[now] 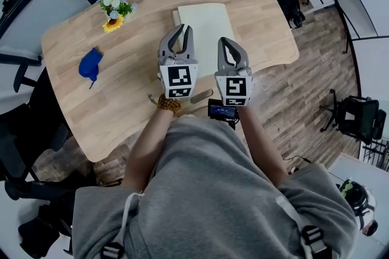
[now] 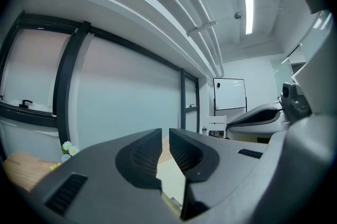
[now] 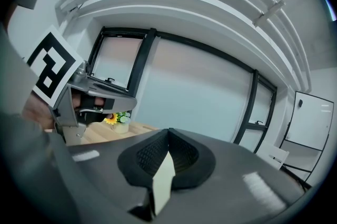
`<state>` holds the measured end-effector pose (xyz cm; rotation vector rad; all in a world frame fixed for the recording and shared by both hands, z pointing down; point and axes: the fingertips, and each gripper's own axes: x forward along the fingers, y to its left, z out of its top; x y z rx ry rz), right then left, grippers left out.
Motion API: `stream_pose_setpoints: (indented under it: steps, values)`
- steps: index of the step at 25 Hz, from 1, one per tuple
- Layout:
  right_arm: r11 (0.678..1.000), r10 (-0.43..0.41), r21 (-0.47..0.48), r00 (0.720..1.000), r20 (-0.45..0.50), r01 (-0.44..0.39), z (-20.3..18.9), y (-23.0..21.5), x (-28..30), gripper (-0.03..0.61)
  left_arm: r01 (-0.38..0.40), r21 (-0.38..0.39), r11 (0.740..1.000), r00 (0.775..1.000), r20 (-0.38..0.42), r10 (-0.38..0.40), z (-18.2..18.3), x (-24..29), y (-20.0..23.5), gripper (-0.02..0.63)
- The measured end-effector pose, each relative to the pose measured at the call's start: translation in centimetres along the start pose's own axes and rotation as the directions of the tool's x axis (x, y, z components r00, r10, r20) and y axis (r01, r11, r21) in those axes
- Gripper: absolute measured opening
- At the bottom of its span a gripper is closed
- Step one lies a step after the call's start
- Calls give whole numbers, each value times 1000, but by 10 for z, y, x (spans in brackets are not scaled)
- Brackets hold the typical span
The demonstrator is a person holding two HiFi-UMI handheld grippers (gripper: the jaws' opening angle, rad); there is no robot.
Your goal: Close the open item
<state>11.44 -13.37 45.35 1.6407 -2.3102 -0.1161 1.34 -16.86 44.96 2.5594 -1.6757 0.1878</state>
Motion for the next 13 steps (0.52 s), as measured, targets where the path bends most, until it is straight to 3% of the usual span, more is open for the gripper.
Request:
stream_pose_setpoints:
  steps: [13]
  values:
    - [1000, 10, -11, 1000, -15, -10, -4, 3, 2, 11, -13, -7, 1000, 1000, -8, 13, -4, 0, 7, 46]
